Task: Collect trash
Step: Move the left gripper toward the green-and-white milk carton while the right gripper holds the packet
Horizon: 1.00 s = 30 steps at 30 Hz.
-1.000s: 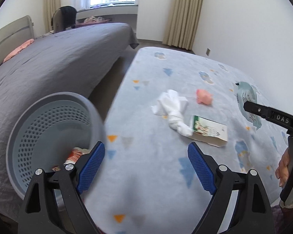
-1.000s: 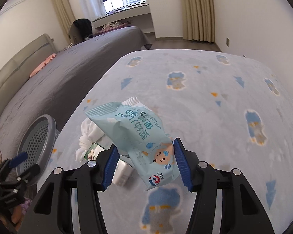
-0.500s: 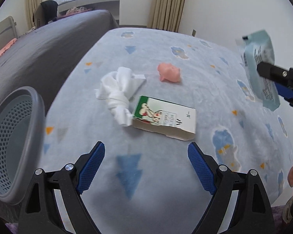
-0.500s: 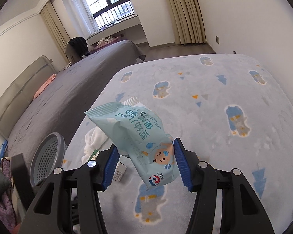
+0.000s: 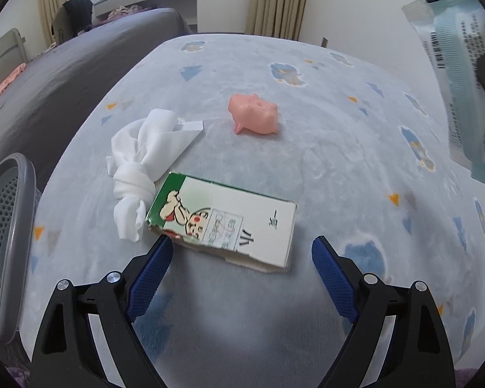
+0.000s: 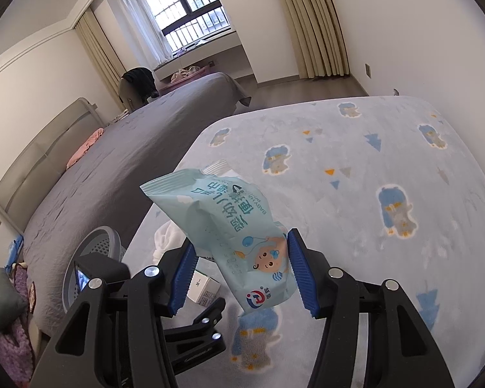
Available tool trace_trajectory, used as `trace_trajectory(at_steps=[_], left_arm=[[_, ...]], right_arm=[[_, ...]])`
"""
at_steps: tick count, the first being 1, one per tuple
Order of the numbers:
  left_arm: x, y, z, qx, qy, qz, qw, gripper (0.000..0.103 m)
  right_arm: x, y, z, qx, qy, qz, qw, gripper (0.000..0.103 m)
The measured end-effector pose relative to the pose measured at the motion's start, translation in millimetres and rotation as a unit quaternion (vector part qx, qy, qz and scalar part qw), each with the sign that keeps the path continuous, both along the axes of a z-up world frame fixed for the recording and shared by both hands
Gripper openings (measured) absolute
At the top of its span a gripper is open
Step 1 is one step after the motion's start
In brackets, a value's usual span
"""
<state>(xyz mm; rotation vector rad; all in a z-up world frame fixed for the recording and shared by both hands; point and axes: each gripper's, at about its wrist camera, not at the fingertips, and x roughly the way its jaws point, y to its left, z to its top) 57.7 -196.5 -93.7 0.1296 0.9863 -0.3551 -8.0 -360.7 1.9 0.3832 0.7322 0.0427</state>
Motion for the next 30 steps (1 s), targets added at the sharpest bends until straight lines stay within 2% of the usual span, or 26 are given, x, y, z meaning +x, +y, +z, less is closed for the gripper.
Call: trace_trajectory(at_steps=[8,13,16,18,20,23,30], left_arm=[[16,-7,-5,0.008,-0.006,0.023,0.9997,0.086],[13,-2,-3,0.005,-0.012,0.024,0.9996,0.070],[7,6,-1,-0.004,-0.011,0.023,0.9997,0.068],[0,9,0,-0.004,-0.010,0.020,0.9997,0.053],[-9,14,2,-0.004,-0.012,0.014,0.9998,0.047],[-18,21,5,-0.011,-0.009,0.009,0.9998,0.044],[-38,45,6,-0.012,-0.007,0.007,0.9999,0.044]], right_arm=[[0,-1,2,0.001,0.000,0.004,1.000,0.054],[0,-1,2,0.002,0.000,0.005,1.000,0.054],[1,0,2,0.000,0.001,0.006,1.000,0.054],[2,1,1,-0.001,0.002,0.007,1.000,0.054],[3,3,0,-0.001,0.005,0.008,1.000,0.054],[5,6,-3,-0.002,0.009,0.009,1.000,0.054],[7,12,-4,-0.002,0.011,0.013,1.000,0.054]])
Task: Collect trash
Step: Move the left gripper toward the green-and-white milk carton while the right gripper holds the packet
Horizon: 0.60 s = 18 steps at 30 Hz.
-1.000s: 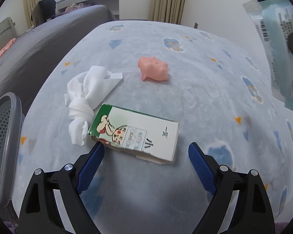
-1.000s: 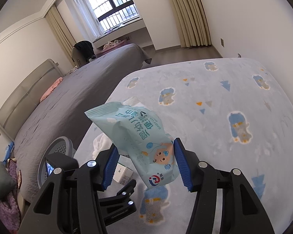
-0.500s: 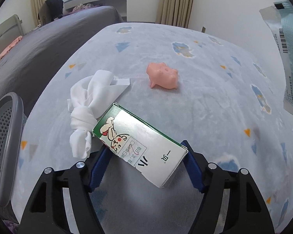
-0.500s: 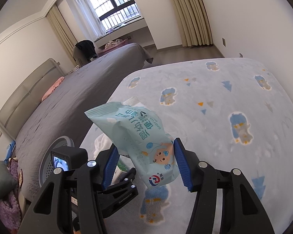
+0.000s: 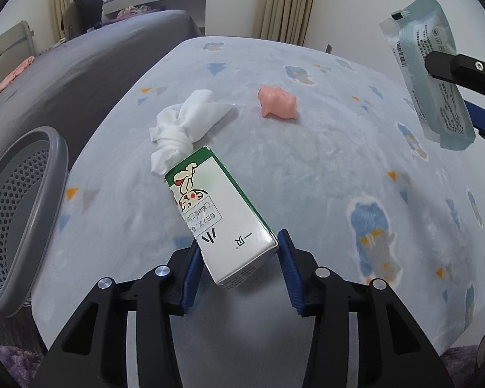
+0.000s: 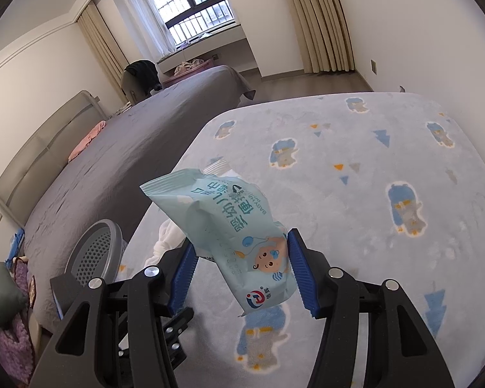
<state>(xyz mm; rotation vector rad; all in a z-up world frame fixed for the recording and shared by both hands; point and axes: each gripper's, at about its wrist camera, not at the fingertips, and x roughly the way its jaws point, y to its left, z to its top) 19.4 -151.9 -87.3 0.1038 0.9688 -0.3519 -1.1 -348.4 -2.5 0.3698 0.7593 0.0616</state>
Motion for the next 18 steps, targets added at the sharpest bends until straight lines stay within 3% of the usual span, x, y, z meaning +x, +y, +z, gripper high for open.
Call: trace_trajectory(at_steps=[3,5,7,18], left_arm=[[-9,13,-1,0.012,0.002,-0.001,0.9999,0.045],[-12,21,-1,0.012,0.008,-0.002,0.9999,0.054],[-16,30,1,0.013,0.002,0.006,0.9999,0.070],[-8,31,11,0.013,0.004,0.028,0.9995,0.076]], right_arm=[[1,3,1,0.000,0.000,0.002,1.000,0.054],[1,5,1,0.001,-0.002,0.003,1.000,0.054],[1,6,2,0.001,-0.002,0.003,1.000,0.054],[3,8,2,0.003,-0.001,0.005,1.000,0.054]])
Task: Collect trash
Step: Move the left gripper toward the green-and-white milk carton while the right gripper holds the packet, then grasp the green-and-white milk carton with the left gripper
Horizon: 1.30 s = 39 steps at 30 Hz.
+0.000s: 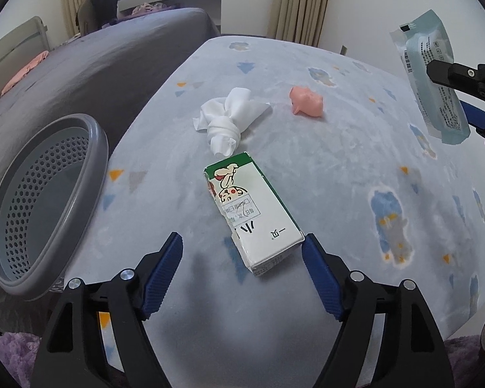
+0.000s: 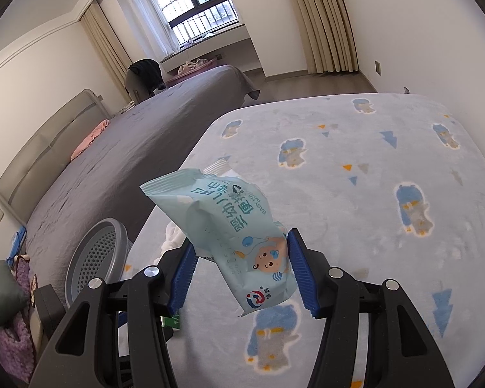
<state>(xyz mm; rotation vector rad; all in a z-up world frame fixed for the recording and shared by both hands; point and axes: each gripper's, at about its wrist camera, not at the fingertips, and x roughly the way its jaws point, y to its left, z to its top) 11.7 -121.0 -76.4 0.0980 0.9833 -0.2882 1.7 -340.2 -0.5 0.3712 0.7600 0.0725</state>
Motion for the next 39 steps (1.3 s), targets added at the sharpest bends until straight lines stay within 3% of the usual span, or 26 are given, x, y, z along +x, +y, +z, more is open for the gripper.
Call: trace_trajectory(at_steps=[13,19,24,32,39], left_arm=[[28,-27,-17,0.000,0.029,0.025,0.9992,0.076],[26,-19,-15,0.003,0.021,0.029,0.9994,0.048],[20,-9,-10,-0.008,0.020,0.020,0.9996,0.039],[11,12,8,-0.017,-0.004,0.016,0.9997,0.038],[9,41,39,-0.016,-0.048,0.024,0.9984,0.038]], right_arm=[[1,0,0,-0.001,0.000,0.000,1.000,0.054],[1,0,0,-0.001,0.001,0.001,1.000,0.054],[2,3,-1,-0.005,0.002,0.005,1.000,0.054],[10,18,-3,-0.011,0.005,0.014,1.000,0.054],[24,45,-2,-0.016,0.006,0.029,0.999,0.054]])
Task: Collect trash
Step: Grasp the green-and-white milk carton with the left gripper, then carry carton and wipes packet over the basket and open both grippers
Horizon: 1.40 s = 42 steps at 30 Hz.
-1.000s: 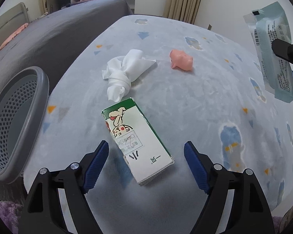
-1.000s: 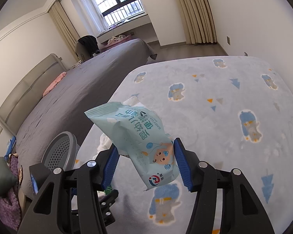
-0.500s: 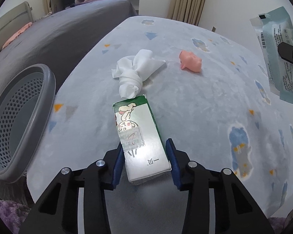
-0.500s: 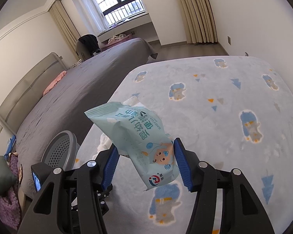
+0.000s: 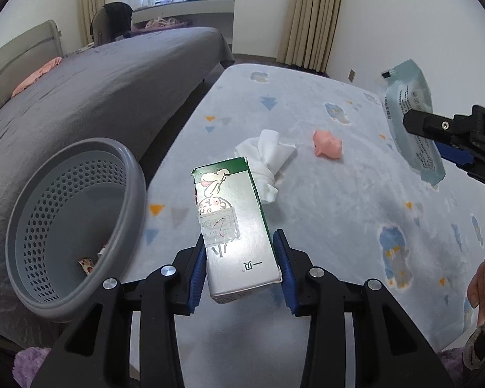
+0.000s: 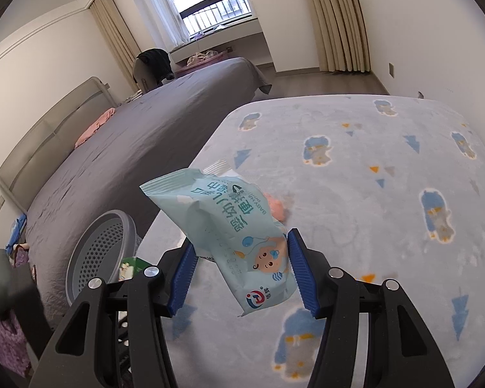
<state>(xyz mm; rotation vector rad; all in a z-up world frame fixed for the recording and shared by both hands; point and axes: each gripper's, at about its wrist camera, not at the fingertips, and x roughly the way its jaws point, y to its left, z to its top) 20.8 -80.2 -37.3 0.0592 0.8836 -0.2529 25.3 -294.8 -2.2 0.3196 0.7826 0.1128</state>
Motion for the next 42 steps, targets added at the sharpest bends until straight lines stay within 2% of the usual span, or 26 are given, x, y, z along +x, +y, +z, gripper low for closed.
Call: trace_trajectory(at_steps=[9,21,32,42], left_arm=[[14,56,22,0.002,-0.028,0.035,0.9990,0.038],[32,138,41,0.031,-0.052,0.085,0.9945,0.038],[50,196,26,0.044,-0.040,0.125,0.9904,0.039],[63,227,11,0.030,-0.015,0.158,0.9869,0.040]], right_arm=[[27,58,5,-0.005,-0.005,0.039,0.999,0.054],[53,151,5,0.005,-0.003,0.115,0.993,0.054],[70,227,-5,0.010,0.010,0.177,0.984,0.054],[85,271,-21,-0.001,0.029,0.215,0.976,0.054]])
